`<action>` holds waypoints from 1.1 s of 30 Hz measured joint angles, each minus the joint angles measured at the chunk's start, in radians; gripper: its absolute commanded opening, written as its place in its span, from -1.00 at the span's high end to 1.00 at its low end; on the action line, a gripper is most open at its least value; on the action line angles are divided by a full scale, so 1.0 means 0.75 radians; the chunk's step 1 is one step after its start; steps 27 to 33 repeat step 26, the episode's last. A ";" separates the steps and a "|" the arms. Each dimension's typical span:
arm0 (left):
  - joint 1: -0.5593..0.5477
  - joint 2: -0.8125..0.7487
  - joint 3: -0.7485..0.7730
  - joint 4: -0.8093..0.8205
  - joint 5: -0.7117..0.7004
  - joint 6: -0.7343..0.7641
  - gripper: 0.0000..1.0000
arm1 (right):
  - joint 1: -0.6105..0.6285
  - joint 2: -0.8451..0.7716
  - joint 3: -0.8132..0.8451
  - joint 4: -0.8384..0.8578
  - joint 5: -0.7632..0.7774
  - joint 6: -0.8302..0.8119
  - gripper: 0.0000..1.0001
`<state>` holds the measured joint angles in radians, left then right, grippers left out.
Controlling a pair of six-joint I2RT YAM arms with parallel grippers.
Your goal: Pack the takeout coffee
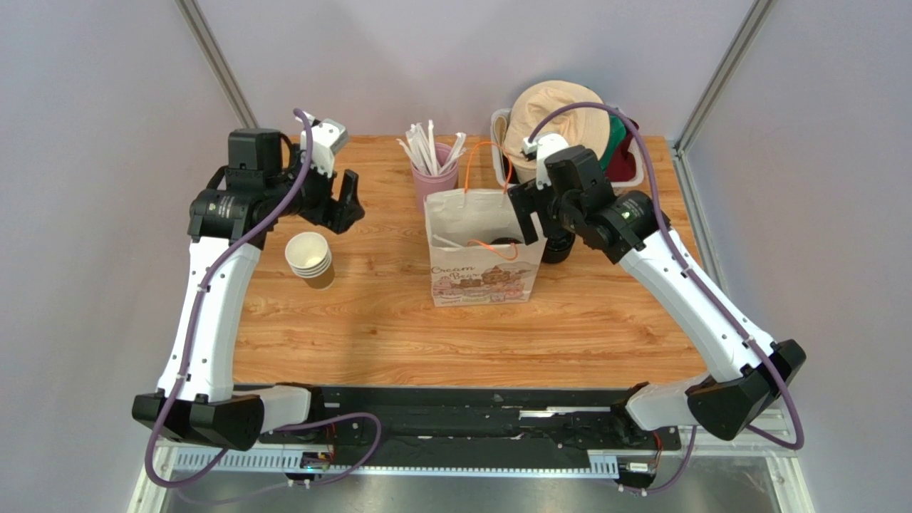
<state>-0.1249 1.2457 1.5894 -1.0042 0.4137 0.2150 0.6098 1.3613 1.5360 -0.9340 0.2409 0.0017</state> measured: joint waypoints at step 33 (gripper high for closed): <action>0.000 -0.052 0.483 0.228 -0.630 -0.014 -0.96 | -0.667 -0.226 0.485 0.192 -0.184 -0.252 -0.96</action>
